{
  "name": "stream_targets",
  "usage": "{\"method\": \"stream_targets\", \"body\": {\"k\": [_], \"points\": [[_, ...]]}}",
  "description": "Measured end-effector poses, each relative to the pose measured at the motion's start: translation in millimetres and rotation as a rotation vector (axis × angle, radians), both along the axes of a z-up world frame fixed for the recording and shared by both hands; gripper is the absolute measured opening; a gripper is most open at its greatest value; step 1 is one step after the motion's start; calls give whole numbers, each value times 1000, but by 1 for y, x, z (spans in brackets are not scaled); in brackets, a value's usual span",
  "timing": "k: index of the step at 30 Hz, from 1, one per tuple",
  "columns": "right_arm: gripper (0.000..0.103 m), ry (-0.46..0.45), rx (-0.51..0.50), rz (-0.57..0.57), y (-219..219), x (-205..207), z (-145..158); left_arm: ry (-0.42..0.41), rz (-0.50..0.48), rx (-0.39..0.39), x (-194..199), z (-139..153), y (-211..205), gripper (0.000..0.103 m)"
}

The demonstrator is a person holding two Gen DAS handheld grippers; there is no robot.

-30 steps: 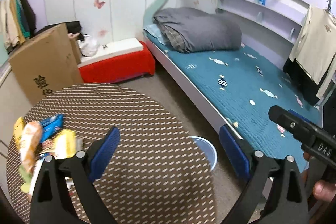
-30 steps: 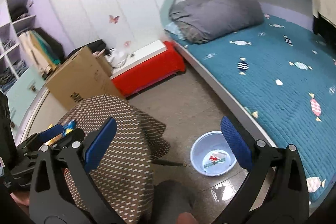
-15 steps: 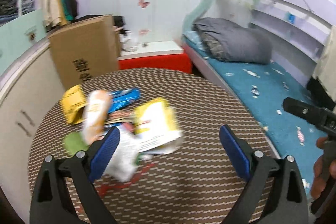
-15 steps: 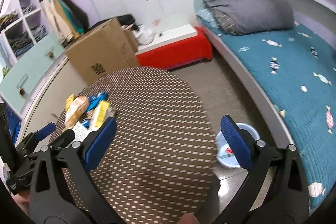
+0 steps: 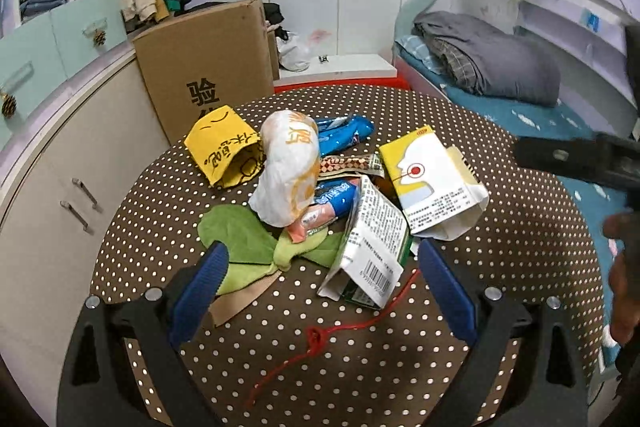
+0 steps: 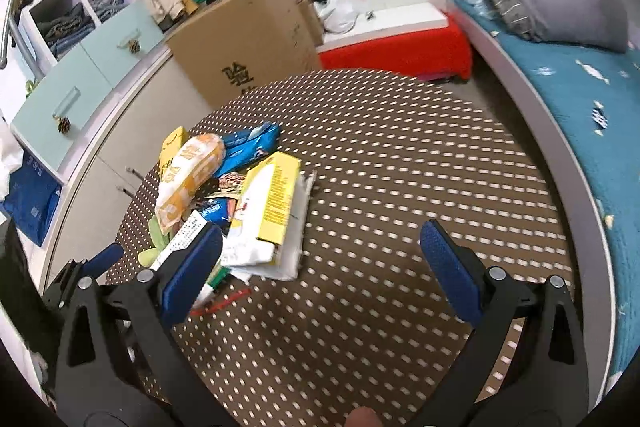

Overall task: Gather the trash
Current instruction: 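Grasp the yellow box with the right tool while the left tool grasps the white barcode carton, then carry both boxes over the blue bin and open both tools to drop them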

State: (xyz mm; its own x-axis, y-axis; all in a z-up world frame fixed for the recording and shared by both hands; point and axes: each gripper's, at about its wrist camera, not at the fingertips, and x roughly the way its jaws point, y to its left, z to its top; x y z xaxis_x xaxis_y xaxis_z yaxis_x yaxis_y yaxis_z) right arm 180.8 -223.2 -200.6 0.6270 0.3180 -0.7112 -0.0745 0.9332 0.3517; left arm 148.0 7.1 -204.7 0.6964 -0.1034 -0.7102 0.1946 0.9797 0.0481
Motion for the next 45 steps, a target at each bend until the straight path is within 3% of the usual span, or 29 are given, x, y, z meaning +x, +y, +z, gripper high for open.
{"method": "stream_targets", "body": {"k": [6, 8, 10, 11, 13, 16, 19, 24, 31, 38, 45], "points": [[95, 40, 34, 36, 21, 22, -12, 17, -50, 41, 14, -8, -8, 93], [84, 63, 47, 55, 28, 31, -18, 32, -74, 61, 20, -13, -10, 93], [58, 101, 56, 77, 34, 40, -26, 46, -102, 81, 24, -18, -15, 93], [49, 118, 66, 89, 38, 45, -31, 62, -118, 81, 28, -22, -16, 90], [46, 121, 89, 100, 38, 47, -35, 104, -150, 63, 34, -28, -19, 67], [39, 102, 114, 98, 27, 38, -30, 136, -188, 16, 38, -28, -23, 46], [38, 78, 133, 68, 4, 24, -25, 124, -194, 42, 37, -27, -29, 42], [37, 42, 156, 21, -34, 1, -18, 125, -189, 4, 26, -20, -37, 40], [37, -60, 205, -68, -101, -36, 5, 45, -183, -23, 1, 14, -61, 40], [37, -147, 215, -188, -178, -63, 22, -37, -201, -84, -2, 53, -123, 40], [38, -123, 178, -356, -263, -67, -2, -37, -305, -125, 15, 60, -212, 40]]}}
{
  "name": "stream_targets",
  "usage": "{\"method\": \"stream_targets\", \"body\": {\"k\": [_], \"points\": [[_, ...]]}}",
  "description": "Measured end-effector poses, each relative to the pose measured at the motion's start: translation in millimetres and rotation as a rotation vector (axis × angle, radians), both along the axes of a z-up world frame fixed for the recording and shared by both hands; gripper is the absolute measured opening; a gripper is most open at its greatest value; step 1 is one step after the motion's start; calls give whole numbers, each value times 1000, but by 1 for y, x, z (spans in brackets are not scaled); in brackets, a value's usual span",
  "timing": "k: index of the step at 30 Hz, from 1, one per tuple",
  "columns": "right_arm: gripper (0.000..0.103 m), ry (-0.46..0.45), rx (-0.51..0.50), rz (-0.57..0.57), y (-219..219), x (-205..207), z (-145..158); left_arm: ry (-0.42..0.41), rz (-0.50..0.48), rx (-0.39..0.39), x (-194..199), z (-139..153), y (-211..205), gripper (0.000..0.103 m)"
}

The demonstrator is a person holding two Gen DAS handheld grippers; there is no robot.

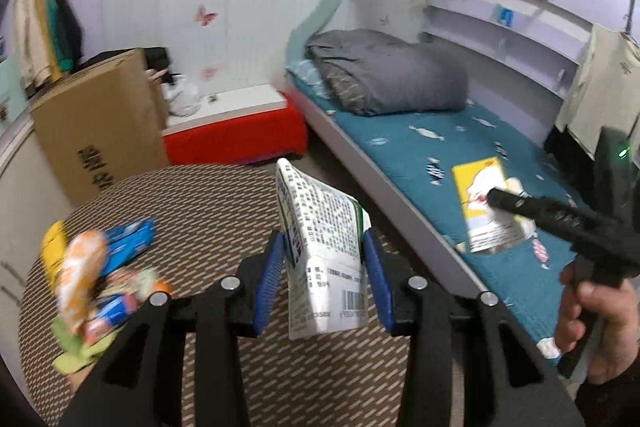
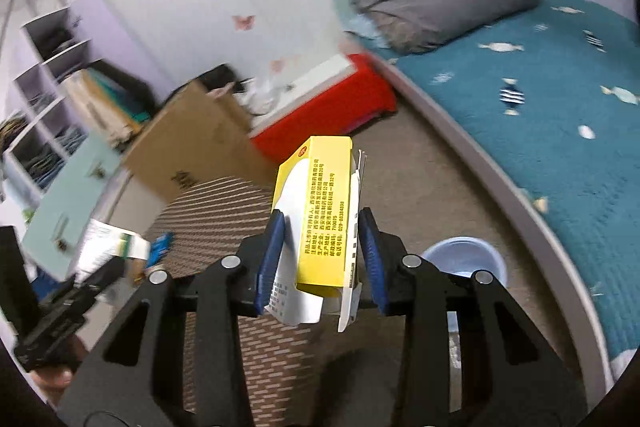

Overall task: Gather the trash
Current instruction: 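Carry both boxes over the blue bin and open both tools to drop them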

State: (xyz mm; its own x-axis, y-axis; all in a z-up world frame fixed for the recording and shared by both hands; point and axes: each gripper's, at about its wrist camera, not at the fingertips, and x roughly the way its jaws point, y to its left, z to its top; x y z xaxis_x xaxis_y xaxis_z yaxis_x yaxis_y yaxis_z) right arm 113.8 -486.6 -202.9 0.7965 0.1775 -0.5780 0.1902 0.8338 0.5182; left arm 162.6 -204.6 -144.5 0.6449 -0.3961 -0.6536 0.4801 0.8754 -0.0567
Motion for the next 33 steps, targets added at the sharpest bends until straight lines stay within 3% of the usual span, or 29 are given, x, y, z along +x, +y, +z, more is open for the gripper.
{"method": "stream_targets", "body": {"k": [9, 20, 21, 22, 23, 28, 33], "points": [[38, 154, -52, -103, -63, 25, -77, 84, -108, 16, 33, -30, -97, 40], [44, 351, 47, -107, -95, 81, -205, 186, -141, 113, 72, -83, -157, 40], [55, 360, 60, -116, -99, 83, -211, 198, -142, 121, 75, -87, -161, 40], [73, 369, 82, -126, -104, 84, -219, 214, -146, 130, 79, -93, -167, 40], [79, 377, 102, -135, -108, 84, -225, 235, -153, 142, 83, -100, -176, 40], [81, 352, 158, -193, -129, 68, -223, 332, -202, 242, 94, -137, -217, 41], [84, 276, 180, -242, -145, 42, -193, 428, -229, 321, 105, -167, -240, 47]]}}
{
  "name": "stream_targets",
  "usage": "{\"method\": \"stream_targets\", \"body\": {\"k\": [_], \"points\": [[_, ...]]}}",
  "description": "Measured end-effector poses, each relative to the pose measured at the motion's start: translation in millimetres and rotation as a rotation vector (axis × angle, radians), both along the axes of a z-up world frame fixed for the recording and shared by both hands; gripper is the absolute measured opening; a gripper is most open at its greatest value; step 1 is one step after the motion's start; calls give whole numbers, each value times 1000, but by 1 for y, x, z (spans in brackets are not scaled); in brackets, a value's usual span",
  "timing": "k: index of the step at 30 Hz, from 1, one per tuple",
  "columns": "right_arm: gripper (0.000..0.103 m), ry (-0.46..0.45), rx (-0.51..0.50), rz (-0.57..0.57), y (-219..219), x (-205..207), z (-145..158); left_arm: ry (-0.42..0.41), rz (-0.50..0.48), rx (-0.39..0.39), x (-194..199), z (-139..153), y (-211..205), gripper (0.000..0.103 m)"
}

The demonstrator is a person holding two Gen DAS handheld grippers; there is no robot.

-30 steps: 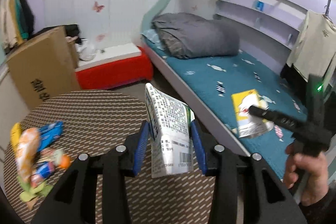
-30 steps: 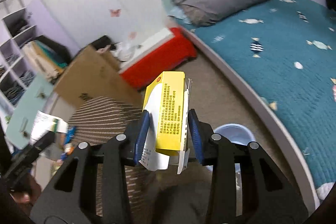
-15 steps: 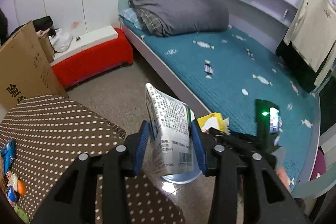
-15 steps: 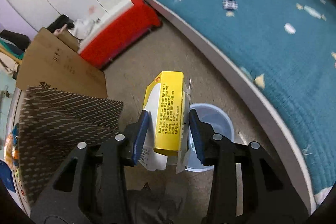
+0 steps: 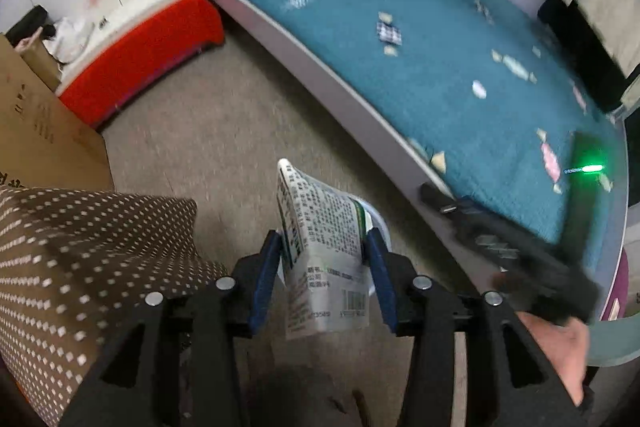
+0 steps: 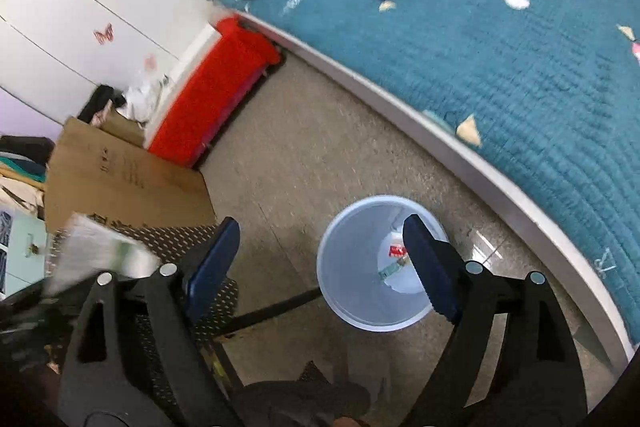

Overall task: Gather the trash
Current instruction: 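Carry both boxes over the blue bin and open both tools to drop them, then move both open tools back over the table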

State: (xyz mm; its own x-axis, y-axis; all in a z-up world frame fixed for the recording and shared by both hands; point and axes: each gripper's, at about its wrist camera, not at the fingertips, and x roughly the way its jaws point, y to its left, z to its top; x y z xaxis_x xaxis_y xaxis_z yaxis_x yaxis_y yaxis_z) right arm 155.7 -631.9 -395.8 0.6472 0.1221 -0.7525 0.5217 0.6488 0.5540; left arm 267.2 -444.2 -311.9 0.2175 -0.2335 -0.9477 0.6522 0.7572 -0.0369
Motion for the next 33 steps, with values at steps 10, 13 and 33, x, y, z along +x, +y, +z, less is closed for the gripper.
{"method": "stream_targets", "body": {"k": [10, 13, 33], "points": [[97, -116, -44, -35, 6, -33, 63, -73, 39, -50, -5, 28, 16, 92], [97, -129, -65, -45, 17, -42, 79, -117, 62, -89, -15, 51, 37, 92], [97, -302, -300, 103, 137, -94, 230, -454, 187, -293, -117, 196, 189, 95]]}}
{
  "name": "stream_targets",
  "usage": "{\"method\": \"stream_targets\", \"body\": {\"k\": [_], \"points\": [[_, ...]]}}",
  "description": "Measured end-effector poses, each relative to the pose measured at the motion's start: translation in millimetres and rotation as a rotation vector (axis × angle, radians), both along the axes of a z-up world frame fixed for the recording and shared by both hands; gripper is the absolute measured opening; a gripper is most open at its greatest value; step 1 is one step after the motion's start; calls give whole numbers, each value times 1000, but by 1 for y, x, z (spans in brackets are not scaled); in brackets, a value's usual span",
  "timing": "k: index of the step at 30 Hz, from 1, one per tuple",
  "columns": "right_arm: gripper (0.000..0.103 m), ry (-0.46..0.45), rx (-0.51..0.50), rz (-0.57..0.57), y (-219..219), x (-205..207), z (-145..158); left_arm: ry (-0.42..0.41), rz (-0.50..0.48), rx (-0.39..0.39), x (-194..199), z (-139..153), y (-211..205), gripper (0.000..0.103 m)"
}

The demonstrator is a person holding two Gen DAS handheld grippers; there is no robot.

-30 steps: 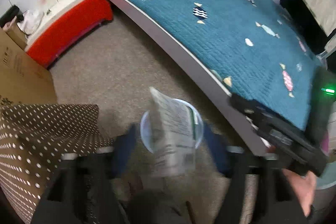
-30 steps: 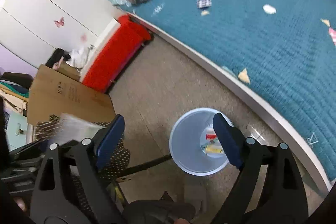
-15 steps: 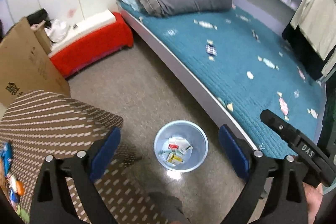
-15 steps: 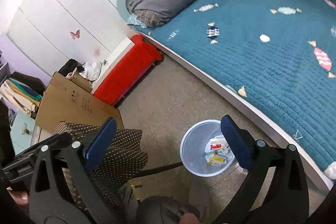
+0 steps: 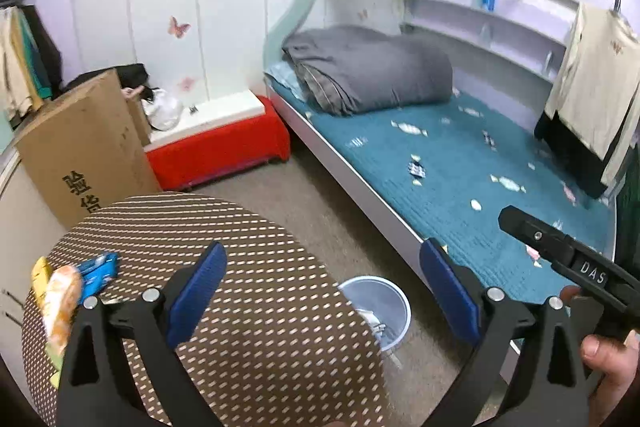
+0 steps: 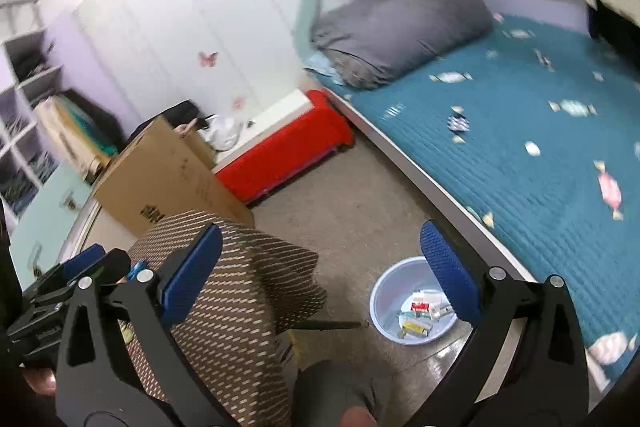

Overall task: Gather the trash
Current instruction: 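Move both open tools back over the table, then grasp the red string on the table with the right tool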

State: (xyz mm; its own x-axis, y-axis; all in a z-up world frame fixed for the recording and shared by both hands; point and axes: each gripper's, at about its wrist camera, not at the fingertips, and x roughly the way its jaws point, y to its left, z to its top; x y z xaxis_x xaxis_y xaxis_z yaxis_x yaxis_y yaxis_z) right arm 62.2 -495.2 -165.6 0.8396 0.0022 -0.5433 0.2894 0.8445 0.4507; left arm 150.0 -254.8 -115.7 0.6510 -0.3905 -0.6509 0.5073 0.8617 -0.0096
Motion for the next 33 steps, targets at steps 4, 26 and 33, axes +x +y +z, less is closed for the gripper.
{"method": "stream_targets", "body": {"k": [4, 26, 33], "points": [[97, -31, -33, 66, 34, -4, 22, -29, 44, -31, -16, 12, 41, 96], [97, 6, -184, 673, 280, 33, 15, -50, 465, -80, -63, -13, 293, 96], [97, 128, -264, 908, 359, 56, -33, -16, 548, -49, -75, -39, 346, 96]]}}
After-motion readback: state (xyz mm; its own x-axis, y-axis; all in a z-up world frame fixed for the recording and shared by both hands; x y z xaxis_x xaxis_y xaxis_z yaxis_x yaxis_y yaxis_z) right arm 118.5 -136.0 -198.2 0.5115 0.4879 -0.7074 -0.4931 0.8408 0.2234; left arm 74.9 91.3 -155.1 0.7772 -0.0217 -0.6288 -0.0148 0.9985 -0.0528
